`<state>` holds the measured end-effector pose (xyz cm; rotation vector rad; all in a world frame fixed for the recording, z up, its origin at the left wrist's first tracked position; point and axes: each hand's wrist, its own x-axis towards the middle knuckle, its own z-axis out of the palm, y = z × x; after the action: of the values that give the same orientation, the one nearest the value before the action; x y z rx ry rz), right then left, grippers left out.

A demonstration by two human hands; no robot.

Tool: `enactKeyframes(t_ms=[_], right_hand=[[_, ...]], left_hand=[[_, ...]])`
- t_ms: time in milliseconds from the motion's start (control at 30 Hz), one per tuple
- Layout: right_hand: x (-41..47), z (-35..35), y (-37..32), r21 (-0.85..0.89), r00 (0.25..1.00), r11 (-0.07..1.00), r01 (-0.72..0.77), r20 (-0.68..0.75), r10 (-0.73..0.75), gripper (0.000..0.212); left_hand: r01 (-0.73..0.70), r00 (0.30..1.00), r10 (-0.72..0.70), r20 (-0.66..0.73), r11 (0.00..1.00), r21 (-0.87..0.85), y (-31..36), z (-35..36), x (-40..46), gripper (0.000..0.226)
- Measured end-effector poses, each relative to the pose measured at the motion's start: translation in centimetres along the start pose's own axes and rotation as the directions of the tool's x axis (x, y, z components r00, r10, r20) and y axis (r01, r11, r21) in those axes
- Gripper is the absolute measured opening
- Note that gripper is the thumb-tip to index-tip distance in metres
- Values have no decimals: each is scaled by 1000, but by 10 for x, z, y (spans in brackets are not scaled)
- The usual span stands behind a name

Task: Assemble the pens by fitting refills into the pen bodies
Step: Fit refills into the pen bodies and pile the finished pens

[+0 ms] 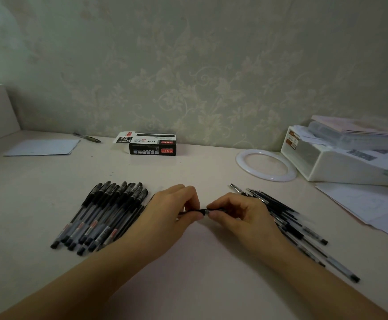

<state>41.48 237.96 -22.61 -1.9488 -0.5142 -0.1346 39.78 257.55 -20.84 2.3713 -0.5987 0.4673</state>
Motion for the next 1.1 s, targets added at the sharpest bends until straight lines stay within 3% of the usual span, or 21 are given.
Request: enactKeyframes(t_ms=[300,467,533,633,733,933,1100], right_hand=[[1,-2,0,61,1000,998,5,25,-6,10],[3,4,-5,-112,998,993,39,-34,-43,14],[4,2,-5,-219,988,974,57,-131,-87,21],[4,-15,-4,-482,965,876,17,-223,-142,11],[3,-32,-5,-681,967,724,-112,-244,-79,14],[-2,-38,-11,-783,964,564,-262,-236,121,27],[-4,-35,-12,-785,955,544,-296,-232,185,22]], left_hand=[[-16,998,15,-62,1000,-22,4,3,-2,12],[-5,997,10,-79,998,58,3,-5,2,10],[101,979,-75,-190,987,129,-5,-20,5,6],[403,888,-307,-341,878,259,-28,-51,6,7],[575,817,-482,-316,723,383,-48,-68,3,10],[631,771,-597,-221,672,386,-65,-70,-1,8],[620,775,-601,-195,662,422,-67,-68,0,10]])
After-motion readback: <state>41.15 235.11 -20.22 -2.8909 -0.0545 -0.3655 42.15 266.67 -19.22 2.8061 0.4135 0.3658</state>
